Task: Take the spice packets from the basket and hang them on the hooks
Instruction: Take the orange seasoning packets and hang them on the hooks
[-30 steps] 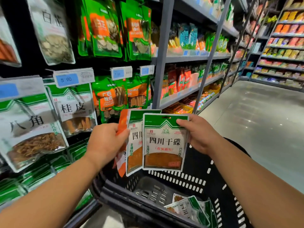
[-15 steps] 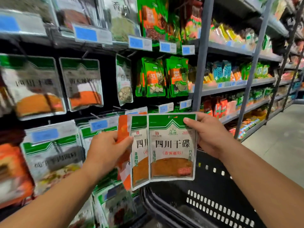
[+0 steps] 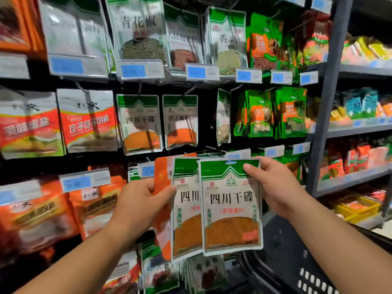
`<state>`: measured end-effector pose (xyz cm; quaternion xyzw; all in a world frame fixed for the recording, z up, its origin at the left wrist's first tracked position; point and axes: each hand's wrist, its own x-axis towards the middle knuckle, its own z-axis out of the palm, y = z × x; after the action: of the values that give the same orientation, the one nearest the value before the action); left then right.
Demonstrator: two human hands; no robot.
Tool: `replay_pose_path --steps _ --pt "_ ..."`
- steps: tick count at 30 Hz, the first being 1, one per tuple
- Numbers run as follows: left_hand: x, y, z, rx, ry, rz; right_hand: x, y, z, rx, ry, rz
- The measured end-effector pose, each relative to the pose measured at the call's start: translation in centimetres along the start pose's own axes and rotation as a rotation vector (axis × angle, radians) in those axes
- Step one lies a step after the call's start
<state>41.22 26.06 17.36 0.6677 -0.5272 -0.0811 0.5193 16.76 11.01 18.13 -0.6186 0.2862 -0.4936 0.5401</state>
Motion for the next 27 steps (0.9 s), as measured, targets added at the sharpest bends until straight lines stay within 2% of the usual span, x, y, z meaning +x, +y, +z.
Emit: replay_pose_path --steps 8,13,21,27 --pt "-1.4 -2.7 -4.4 0.089 0.11 -0.056 0.6 3.3 5.1 0.018 -0.072 -0.048" --pt "-1.3 -4.8 -6.2 0.014 0.17 -0.129 1.3 6.2 7.1 0.076 -0.117 -0.051" --pt "-1.3 -6.8 -7.8 0.07 0.207 -0.089 1.5 6.9 10.6 0.025 -0.136 -0.013" --pt "-1.3 -7.5 -8.7 0.072 0.243 -0.084 1.7 6.5 11.9 0.086 -0.166 0.002"
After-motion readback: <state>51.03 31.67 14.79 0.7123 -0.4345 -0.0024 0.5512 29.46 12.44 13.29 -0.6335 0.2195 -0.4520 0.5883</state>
